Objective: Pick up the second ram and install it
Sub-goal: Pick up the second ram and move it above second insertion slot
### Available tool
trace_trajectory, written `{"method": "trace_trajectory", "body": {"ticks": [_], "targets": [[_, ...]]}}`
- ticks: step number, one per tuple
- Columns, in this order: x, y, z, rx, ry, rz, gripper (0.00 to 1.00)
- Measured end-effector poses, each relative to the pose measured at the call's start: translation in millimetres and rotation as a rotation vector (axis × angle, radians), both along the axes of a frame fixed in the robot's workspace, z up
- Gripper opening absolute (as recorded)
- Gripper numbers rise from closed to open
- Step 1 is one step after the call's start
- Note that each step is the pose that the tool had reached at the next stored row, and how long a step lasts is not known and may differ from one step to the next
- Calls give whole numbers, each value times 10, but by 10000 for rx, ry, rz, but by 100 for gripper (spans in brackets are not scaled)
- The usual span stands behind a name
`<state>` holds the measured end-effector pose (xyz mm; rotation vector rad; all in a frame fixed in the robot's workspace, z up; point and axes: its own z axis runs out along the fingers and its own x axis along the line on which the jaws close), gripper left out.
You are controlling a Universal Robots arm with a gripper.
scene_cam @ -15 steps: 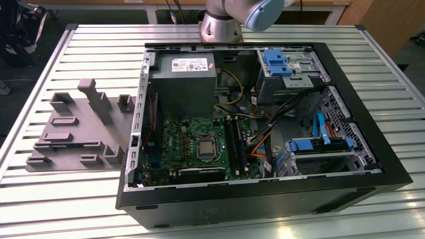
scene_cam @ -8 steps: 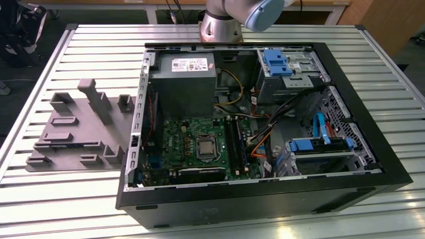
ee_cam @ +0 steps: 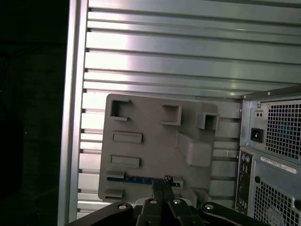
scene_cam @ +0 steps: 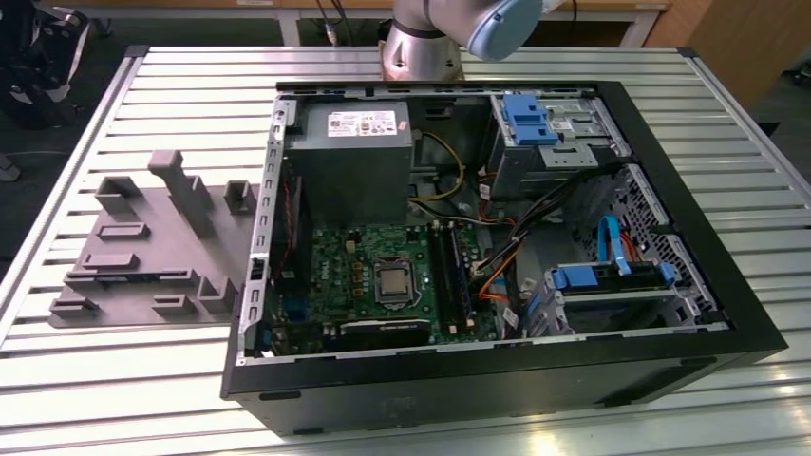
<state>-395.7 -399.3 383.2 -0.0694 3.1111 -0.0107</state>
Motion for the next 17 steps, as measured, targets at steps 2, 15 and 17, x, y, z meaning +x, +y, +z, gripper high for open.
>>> {"method": "trace_trajectory", "body": {"ticks": [2,15,17], "targets": [[0,0,0,0,0,62,13],[-25,-26,-3,-1,1,1311,13],[-38,-40,-4,0,0,1381,13]]}}
